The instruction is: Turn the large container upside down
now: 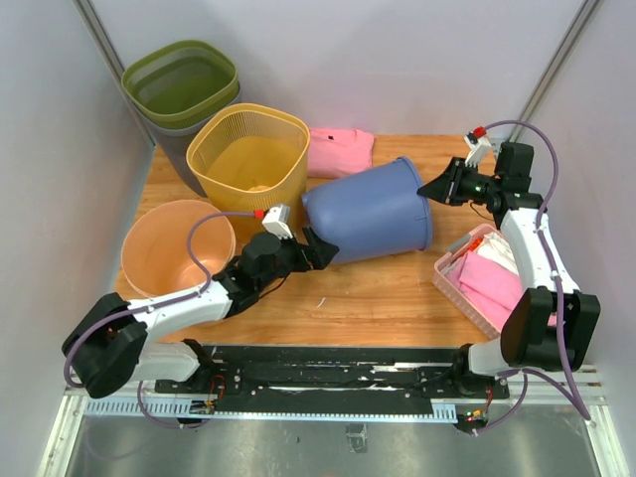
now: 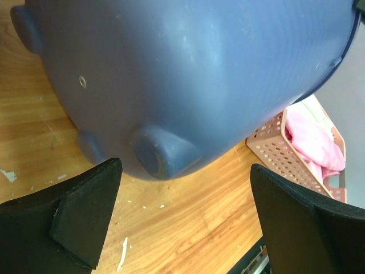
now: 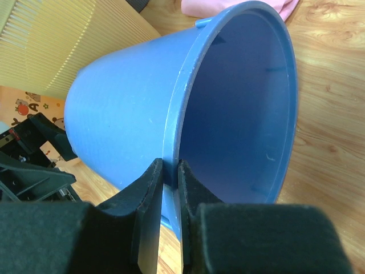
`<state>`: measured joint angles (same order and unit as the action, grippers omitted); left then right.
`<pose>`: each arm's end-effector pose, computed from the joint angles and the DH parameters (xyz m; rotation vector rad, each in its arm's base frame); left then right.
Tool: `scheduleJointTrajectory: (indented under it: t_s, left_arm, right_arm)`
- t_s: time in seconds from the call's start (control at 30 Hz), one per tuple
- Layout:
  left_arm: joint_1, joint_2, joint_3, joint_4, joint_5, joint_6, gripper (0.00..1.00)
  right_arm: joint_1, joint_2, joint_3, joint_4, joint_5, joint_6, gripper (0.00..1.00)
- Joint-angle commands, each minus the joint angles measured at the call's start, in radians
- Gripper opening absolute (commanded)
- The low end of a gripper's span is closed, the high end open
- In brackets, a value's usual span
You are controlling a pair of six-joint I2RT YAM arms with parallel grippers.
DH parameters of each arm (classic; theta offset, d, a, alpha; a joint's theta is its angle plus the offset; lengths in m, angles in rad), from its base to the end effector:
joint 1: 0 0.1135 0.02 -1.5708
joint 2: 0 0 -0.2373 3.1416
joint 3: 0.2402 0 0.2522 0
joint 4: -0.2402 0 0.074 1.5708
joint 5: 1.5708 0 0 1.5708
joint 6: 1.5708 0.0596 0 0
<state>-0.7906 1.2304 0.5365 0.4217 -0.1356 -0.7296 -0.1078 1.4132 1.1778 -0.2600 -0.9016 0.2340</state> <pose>0.2137 -0.2044 0.1909 -0.0409 1.9458 -0.9209 0.3357 0.0107 0.2963 -0.2199 1.9896 1.0014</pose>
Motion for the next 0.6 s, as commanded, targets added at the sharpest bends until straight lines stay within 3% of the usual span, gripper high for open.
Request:
scheduleJointTrajectory:
  t_s: [0.0,0.27,0.57]
  left_arm:
    - [0.043,0.028,0.001,0.122,0.073,0.010,0.99]
    - [0.056,0.102,0.047,0.238,0.186,0.025,0.99]
    - [0.050,-0.017,0.170,0.172,0.340,0.071,0.99]
  right_arm:
    - [-0.009,0.012,-0.031,-0.062,-0.004,-0.023,0.00]
    - [-0.009,0.020,-0.023,-0.078,0.002,-0.029,0.00]
    - [-0.014,0.037,-0.011,-0.080,0.027,0.003,0.00]
